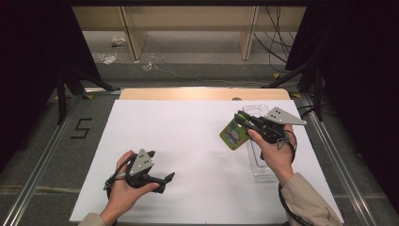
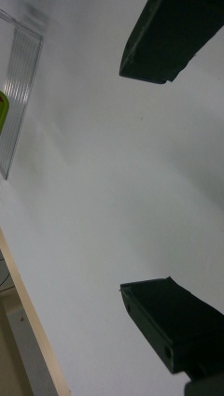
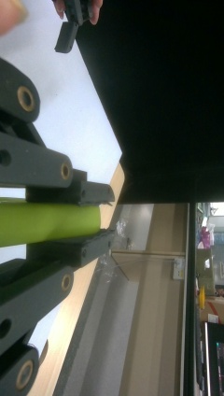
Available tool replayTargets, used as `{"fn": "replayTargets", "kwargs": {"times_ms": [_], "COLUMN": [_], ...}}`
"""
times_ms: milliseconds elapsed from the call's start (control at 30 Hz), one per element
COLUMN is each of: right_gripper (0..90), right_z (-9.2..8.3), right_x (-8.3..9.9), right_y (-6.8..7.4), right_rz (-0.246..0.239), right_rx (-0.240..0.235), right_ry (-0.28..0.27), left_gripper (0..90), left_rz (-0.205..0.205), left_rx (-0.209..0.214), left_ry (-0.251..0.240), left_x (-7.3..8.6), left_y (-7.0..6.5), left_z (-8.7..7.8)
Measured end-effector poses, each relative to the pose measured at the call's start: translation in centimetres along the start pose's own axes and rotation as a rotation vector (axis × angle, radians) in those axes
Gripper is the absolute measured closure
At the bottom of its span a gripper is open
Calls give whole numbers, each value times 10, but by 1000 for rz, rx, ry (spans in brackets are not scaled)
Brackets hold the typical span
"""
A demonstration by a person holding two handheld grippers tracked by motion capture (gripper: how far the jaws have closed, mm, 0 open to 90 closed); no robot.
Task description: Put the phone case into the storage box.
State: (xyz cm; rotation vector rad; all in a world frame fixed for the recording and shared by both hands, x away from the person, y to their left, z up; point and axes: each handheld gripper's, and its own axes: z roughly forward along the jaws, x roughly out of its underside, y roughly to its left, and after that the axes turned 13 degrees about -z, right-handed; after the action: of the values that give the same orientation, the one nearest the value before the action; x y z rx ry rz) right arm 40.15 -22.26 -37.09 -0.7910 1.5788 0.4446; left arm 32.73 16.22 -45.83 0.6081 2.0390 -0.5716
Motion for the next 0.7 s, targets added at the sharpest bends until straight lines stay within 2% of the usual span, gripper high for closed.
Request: {"fn": "replayTargets", "kwargs": {"times_ms": [700], "right_gripper": [775], "right_z": [-2], "right_x": [-3], "right_y": [-8], "right_rz": [3], "right_rx": [36], "right_ry": [-16], "left_gripper": [0], "left_rz": [-2], "left_rx": [0], "left_ry": [-2], "left_x": [0], "left_y": [0], "left_z": [0]}}
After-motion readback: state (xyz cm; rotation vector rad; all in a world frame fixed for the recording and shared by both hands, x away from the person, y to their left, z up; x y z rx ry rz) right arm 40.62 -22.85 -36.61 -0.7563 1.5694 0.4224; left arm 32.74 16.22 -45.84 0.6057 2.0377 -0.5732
